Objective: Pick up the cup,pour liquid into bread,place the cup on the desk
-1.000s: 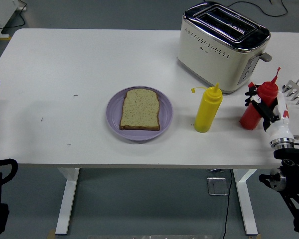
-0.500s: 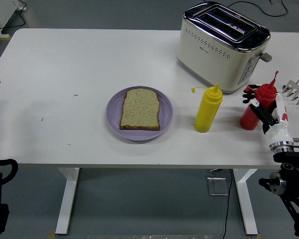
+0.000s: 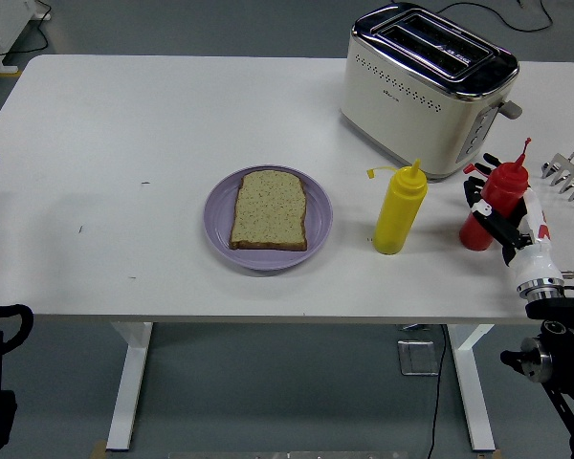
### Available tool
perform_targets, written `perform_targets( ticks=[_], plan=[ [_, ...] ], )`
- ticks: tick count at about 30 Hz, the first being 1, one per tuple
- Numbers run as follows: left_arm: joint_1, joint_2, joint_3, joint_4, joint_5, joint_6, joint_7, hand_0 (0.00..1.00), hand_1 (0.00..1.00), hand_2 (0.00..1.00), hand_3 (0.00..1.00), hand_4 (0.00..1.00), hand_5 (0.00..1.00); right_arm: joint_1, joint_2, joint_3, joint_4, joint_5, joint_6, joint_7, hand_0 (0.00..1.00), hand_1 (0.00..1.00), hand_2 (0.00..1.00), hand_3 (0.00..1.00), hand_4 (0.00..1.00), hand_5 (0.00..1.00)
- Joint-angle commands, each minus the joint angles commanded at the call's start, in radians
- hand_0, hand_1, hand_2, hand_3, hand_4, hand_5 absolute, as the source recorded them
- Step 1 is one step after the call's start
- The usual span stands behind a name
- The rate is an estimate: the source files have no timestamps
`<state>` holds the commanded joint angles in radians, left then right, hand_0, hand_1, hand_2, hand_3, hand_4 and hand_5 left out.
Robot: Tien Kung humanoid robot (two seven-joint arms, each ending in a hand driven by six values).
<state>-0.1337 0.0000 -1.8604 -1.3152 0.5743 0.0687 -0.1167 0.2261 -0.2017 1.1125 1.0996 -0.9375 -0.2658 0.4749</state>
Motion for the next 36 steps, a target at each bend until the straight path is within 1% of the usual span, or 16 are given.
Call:
perform_targets(
  ticks=[4, 5, 10, 11, 16, 17, 21, 24, 27, 36],
  plan=[
    [-0.001, 0.000, 0.000, 0.000, 0.000, 0.000, 0.000, 0.785, 0.733, 0.729, 0.685, 0.564, 0.998, -0.016, -0.004, 0.009, 0.012, -0.012, 0.003, 0.000, 0.859, 0.813, 0.907, 0.930, 0.744, 0.282],
    [0.000, 0.000, -0.001, 0.000, 0.000, 0.000, 0.000, 0.785, 0.733, 0.729, 0.684, 0.564, 0.998, -0.019, -0.005, 0.011, 0.014, -0.013, 0.003, 0.001, 0.887, 0.842, 0.929, 0.958, 0.756, 0.283],
    [-0.001, 0.000, 0.000, -0.001, 0.001, 0.000, 0.000, 0.785, 0.733, 0.729, 0.684, 0.564, 0.998, -0.032, -0.008, 0.023, 0.020, -0.026, 0.004, 0.003, 0.887, 0.842, 0.929, 0.958, 0.756, 0.283],
    [-0.001, 0.000, 0.000, -0.001, 0.001, 0.000, 0.000, 0.784, 0.732, 0.729, 0.684, 0.563, 0.998, -0.034, -0.008, 0.025, 0.022, -0.029, 0.006, 0.002, 0.914, 0.860, 0.949, 0.998, 0.777, 0.277],
    [-0.001, 0.000, 0.000, -0.001, 0.001, 0.000, 0.000, 0.784, 0.732, 0.729, 0.684, 0.563, 0.998, -0.049, -0.012, 0.039, 0.034, -0.050, 0.024, -0.006, 0.914, 0.860, 0.949, 0.998, 0.777, 0.277],
    [-0.001, 0.000, 0.000, -0.001, 0.001, 0.000, 0.000, 0.783, 0.731, 0.729, 0.684, 0.562, 0.998, -0.053, -0.014, 0.042, 0.036, -0.055, 0.027, -0.007, 0.942, 0.887, 0.980, 0.998, 0.810, 0.262],
    [-0.002, 0.000, 0.000, -0.001, 0.001, 0.000, 0.000, 0.783, 0.731, 0.729, 0.684, 0.562, 0.998, -0.072, -0.020, 0.057, 0.052, -0.070, 0.037, -0.011, 0.942, 0.887, 0.980, 0.998, 0.810, 0.262],
    [-0.002, 0.000, -0.001, -0.001, 0.001, 0.000, -0.001, 0.782, 0.730, 0.729, 0.684, 0.560, 0.998, -0.085, -0.025, 0.068, 0.065, -0.078, 0.042, -0.014, 0.955, 0.897, 0.989, 0.998, 0.824, 0.253],
    [-0.003, 0.000, 0.000, -0.001, 0.001, 0.001, -0.001, 0.782, 0.730, 0.729, 0.684, 0.560, 0.998, -0.109, -0.039, 0.082, 0.095, -0.088, 0.048, -0.017, 0.955, 0.897, 0.989, 0.998, 0.824, 0.253],
    [-0.004, 0.000, 0.002, -0.002, 0.001, 0.001, -0.001, 0.781, 0.728, 0.728, 0.684, 0.560, 0.998, -0.171, -0.068, 0.125, 0.150, -0.093, 0.049, -0.020, 0.961, 0.902, 0.991, 0.998, 0.819, 0.249]
  ],
)
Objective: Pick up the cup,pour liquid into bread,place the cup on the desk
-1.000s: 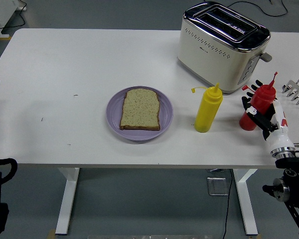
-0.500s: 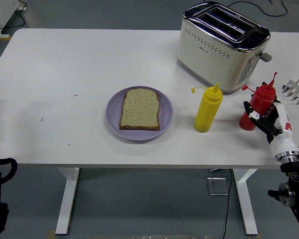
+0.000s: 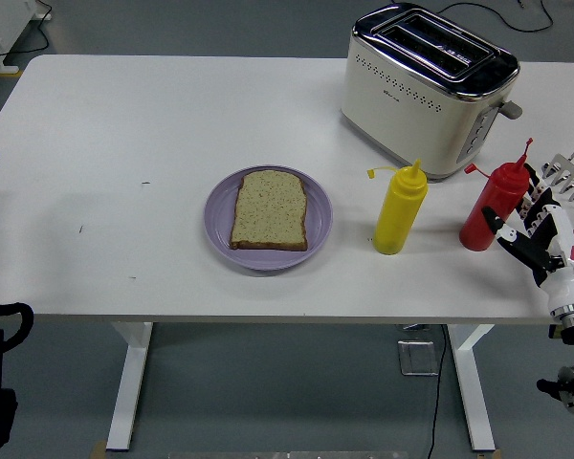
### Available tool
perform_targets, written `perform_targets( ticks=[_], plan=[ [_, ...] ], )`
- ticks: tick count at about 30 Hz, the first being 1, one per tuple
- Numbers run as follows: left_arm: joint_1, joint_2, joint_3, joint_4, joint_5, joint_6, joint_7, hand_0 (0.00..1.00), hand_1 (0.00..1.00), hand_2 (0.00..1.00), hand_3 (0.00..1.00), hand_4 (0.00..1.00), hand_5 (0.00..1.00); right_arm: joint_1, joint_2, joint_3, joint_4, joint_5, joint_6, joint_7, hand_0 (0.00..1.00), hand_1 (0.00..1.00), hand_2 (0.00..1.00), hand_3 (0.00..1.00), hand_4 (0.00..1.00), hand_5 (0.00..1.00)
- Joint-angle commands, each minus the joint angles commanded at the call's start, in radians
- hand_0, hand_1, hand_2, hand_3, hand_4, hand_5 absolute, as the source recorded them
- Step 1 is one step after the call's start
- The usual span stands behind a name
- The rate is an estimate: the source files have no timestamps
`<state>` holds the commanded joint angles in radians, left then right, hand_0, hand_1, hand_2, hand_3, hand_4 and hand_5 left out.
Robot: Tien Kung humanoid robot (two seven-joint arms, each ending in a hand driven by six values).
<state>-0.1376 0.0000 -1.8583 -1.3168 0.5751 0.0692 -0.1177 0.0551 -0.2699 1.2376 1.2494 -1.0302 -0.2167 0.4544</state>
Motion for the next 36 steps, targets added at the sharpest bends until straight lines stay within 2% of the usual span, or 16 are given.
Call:
perform_targets(
  ticks=[10, 12, 20, 21, 23, 26, 28, 29, 30, 36],
  plan=[
    [-0.001, 0.000, 0.004, 0.000, 0.000, 0.000, 0.000, 0.780, 0.729, 0.727, 0.683, 0.555, 0.998, -0.105, -0.038, 0.069, 0.091, 0.034, 0.014, -0.008, 0.956, 0.901, 0.987, 0.998, 0.836, 0.248],
    [-0.001, 0.000, 0.005, 0.000, 0.000, 0.000, 0.000, 0.780, 0.728, 0.727, 0.683, 0.554, 0.998, -0.120, -0.041, 0.086, 0.110, 0.063, 0.018, -0.007, 0.926, 0.874, 0.948, 0.998, 0.849, 0.254],
    [0.000, 0.000, 0.008, -0.001, 0.000, 0.000, -0.001, 0.780, 0.728, 0.727, 0.683, 0.554, 0.998, -0.160, -0.050, 0.182, 0.200, 0.311, 0.075, -0.042, 0.901, 0.853, 0.937, 0.990, 0.842, 0.275],
    [0.001, 0.000, 0.009, -0.001, 0.000, 0.000, -0.001, 0.780, 0.728, 0.727, 0.683, 0.554, 0.998, -0.160, -0.052, 0.204, 0.214, 0.354, 0.097, -0.059, 0.901, 0.853, 0.937, 0.990, 0.842, 0.275],
    [0.001, 0.000, 0.009, -0.001, 0.000, 0.000, -0.001, 0.779, 0.728, 0.727, 0.683, 0.554, 0.998, -0.160, -0.052, 0.225, 0.224, 0.438, 0.119, -0.079, 0.879, 0.834, 0.900, 0.968, 0.823, 0.312],
    [0.002, 0.000, 0.009, -0.001, 0.000, 0.000, -0.001, 0.779, 0.728, 0.727, 0.683, 0.554, 0.998, -0.155, -0.050, 0.262, 0.235, 0.562, 0.168, -0.129, 0.879, 0.834, 0.900, 0.968, 0.823, 0.312],
    [0.002, 0.000, 0.008, -0.001, 0.000, 0.000, -0.001, 0.779, 0.728, 0.727, 0.683, 0.554, 0.998, -0.151, -0.049, 0.277, 0.239, 0.645, 0.185, -0.150, 0.879, 0.834, 0.900, 0.968, 0.823, 0.312],
    [0.002, 0.000, 0.008, -0.001, 0.000, 0.000, -0.001, 0.780, 0.729, 0.727, 0.683, 0.554, 0.998, -0.149, -0.048, 0.285, 0.242, 0.691, 0.192, -0.158, 0.870, 0.829, 0.888, 0.952, 0.797, 0.364],
    [0.002, 0.000, 0.007, -0.002, 0.000, 0.000, -0.001, 0.780, 0.729, 0.727, 0.683, 0.554, 0.998, -0.146, -0.048, 0.290, 0.244, 0.728, 0.196, -0.163, 0.870, 0.829, 0.888, 0.952, 0.797, 0.364],
    [-0.001, 0.000, 0.004, -0.002, 0.000, 0.000, -0.001, 0.780, 0.731, 0.728, 0.684, 0.554, 0.998, -0.129, -0.043, 0.309, 0.242, 0.804, 0.215, -0.186, 0.867, 0.827, 0.884, 0.944, 0.795, 0.365]
  ],
)
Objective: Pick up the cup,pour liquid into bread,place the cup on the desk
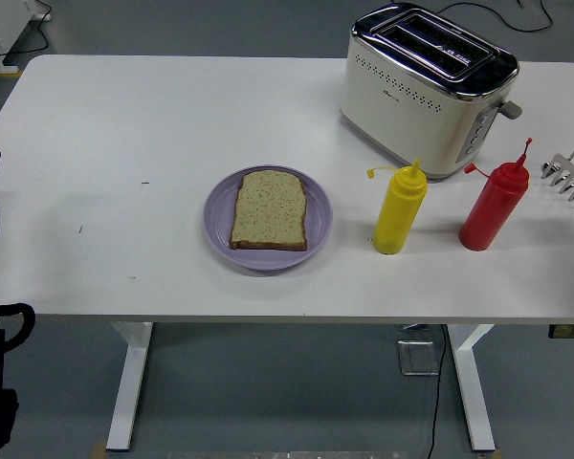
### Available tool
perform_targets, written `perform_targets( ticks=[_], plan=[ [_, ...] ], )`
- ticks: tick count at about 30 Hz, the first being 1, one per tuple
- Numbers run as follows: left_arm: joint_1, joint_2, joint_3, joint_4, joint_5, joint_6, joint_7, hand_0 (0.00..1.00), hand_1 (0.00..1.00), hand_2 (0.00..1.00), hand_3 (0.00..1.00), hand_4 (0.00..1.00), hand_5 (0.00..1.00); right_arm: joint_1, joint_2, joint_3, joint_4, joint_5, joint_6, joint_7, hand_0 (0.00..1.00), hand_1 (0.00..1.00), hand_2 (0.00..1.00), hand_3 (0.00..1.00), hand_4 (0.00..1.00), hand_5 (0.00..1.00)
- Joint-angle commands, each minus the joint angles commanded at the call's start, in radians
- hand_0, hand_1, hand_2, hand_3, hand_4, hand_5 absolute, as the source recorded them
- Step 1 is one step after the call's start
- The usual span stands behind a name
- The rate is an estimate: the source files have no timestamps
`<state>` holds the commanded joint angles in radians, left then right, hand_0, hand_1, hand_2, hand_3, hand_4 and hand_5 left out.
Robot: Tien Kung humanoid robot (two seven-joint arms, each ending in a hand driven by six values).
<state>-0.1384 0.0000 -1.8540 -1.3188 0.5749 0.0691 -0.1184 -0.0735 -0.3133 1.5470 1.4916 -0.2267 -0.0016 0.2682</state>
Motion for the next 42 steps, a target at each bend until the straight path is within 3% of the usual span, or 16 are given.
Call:
perform_targets(
  ticks=[42],
  plan=[
    [-0.003, 0.000, -0.004, 0.000, -0.001, 0.000, 0.000, 0.783, 0.734, 0.730, 0.686, 0.559, 0.998, 0.052, 0.031, 0.028, -0.034, 0.032, -0.021, -0.019, 0.856, 0.817, 0.865, 0.915, 0.766, 0.407]
  ],
)
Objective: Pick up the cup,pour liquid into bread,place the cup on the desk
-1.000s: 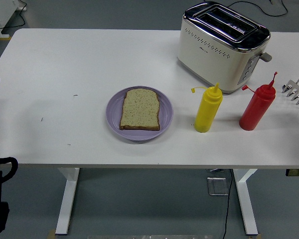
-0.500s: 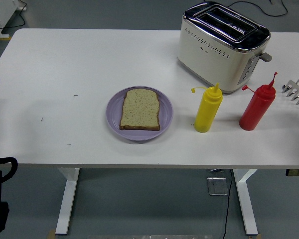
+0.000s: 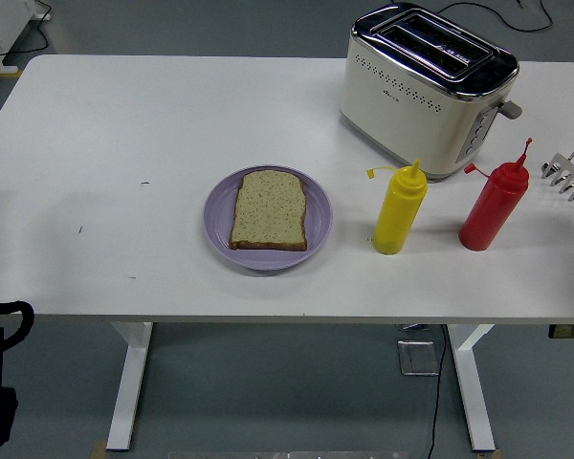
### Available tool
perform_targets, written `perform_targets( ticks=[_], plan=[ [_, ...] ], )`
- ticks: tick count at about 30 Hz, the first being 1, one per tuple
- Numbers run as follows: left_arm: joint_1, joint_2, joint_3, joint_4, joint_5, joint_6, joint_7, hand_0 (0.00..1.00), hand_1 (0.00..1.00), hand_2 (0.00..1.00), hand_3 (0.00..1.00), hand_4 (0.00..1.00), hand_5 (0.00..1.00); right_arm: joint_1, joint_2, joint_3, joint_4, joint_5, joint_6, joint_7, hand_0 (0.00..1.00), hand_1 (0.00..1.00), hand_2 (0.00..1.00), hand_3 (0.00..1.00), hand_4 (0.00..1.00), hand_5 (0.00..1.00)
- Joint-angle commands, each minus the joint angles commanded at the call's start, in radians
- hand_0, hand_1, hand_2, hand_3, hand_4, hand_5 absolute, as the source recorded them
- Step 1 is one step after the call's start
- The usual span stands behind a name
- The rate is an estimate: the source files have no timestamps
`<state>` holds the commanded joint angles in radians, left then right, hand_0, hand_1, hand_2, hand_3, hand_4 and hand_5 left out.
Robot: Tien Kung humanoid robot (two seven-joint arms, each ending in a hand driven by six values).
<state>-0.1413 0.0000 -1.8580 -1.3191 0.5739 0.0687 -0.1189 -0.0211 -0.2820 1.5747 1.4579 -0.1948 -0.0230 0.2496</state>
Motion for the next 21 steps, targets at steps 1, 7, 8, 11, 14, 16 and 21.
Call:
perform_targets(
  ticks=[1, 7, 8, 11, 14, 16, 21],
  plan=[
    [0.000, 0.000, 0.000, 0.000, 0.000, 0.000, 0.000, 0.783, 0.734, 0.730, 0.686, 0.559, 0.998, 0.000, 0.000, 0.000, 0.000, 0.000, 0.000, 0.000, 0.856, 0.817, 0.865, 0.915, 0.766, 0.407],
    [-0.001, 0.000, 0.001, 0.000, 0.000, 0.000, 0.000, 0.784, 0.734, 0.730, 0.686, 0.560, 0.998, 0.001, 0.000, 0.001, -0.001, 0.001, 0.004, -0.006, 0.855, 0.817, 0.865, 0.915, 0.764, 0.406],
    [-0.001, 0.000, 0.001, 0.000, 0.000, 0.000, 0.000, 0.784, 0.734, 0.730, 0.686, 0.560, 0.998, 0.001, 0.000, 0.001, -0.002, 0.001, 0.004, -0.007, 0.855, 0.817, 0.865, 0.915, 0.764, 0.406],
    [-0.001, 0.000, 0.001, 0.000, 0.000, 0.000, 0.000, 0.782, 0.734, 0.730, 0.686, 0.560, 0.998, 0.001, 0.000, 0.001, -0.002, 0.000, 0.005, -0.007, 0.857, 0.817, 0.864, 0.915, 0.763, 0.405],
    [-0.001, 0.000, 0.001, 0.000, 0.000, 0.000, 0.000, 0.782, 0.734, 0.730, 0.686, 0.560, 0.998, 0.001, 0.000, 0.001, -0.002, -0.003, 0.005, -0.007, 0.857, 0.817, 0.864, 0.915, 0.763, 0.405],
    [-0.001, 0.000, 0.001, 0.000, 0.000, 0.000, 0.000, 0.782, 0.734, 0.730, 0.686, 0.560, 0.998, 0.000, 0.000, 0.001, -0.003, -0.009, 0.005, -0.007, 0.857, 0.817, 0.864, 0.915, 0.763, 0.405],
    [0.000, 0.000, 0.001, 0.000, 0.000, 0.000, 0.000, 0.783, 0.732, 0.728, 0.685, 0.560, 0.998, -0.001, 0.001, 0.001, -0.004, -0.046, 0.002, -0.005, 0.860, 0.817, 0.865, 0.915, 0.763, 0.404]
  ],
)
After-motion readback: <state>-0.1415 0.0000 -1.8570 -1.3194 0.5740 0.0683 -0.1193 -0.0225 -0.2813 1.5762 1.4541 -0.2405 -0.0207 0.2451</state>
